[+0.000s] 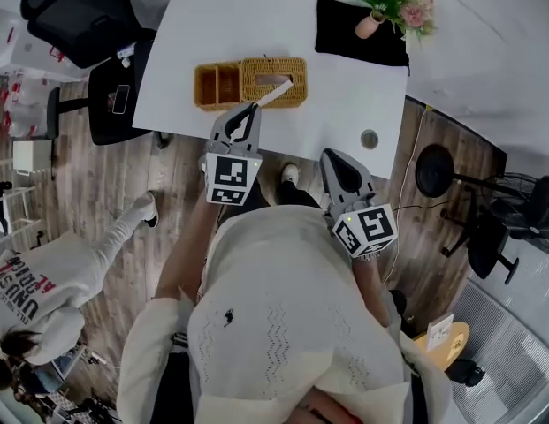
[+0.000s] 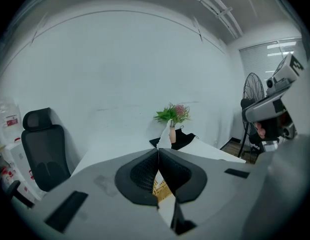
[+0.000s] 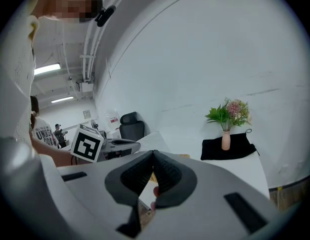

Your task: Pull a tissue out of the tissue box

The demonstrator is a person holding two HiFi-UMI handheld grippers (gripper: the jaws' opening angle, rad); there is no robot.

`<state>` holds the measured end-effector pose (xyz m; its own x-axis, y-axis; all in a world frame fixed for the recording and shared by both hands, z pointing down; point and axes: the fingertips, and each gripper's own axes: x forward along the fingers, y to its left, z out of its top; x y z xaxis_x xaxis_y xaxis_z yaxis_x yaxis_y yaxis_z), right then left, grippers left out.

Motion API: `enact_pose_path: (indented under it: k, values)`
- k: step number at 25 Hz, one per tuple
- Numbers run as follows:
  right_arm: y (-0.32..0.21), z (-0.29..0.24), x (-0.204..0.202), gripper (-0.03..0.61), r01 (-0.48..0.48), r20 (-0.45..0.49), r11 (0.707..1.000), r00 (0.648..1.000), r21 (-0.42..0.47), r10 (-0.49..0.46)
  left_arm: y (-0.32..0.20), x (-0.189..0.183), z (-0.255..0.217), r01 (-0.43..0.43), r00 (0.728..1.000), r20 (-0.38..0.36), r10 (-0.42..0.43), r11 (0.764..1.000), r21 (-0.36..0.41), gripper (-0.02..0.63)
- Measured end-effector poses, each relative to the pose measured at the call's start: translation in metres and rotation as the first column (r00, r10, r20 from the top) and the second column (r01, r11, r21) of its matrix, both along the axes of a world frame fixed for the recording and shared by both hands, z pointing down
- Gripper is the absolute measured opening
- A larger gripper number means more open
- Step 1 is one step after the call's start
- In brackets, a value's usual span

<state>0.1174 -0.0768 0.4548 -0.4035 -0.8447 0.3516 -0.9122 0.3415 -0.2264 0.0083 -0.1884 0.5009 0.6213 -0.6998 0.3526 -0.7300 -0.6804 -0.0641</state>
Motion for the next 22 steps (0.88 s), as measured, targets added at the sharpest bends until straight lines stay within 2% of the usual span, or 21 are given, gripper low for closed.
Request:
enact_pose_path:
  k: [22]
  values:
    - [0.004,-0.001,-0.001,0.002,0.154,-0.011,0.988,0.988,0.019,-0.154,0.057,-0.010,-0.009,0.133,0.990,-0.055,-0.133,0.991,-0.012,0.012]
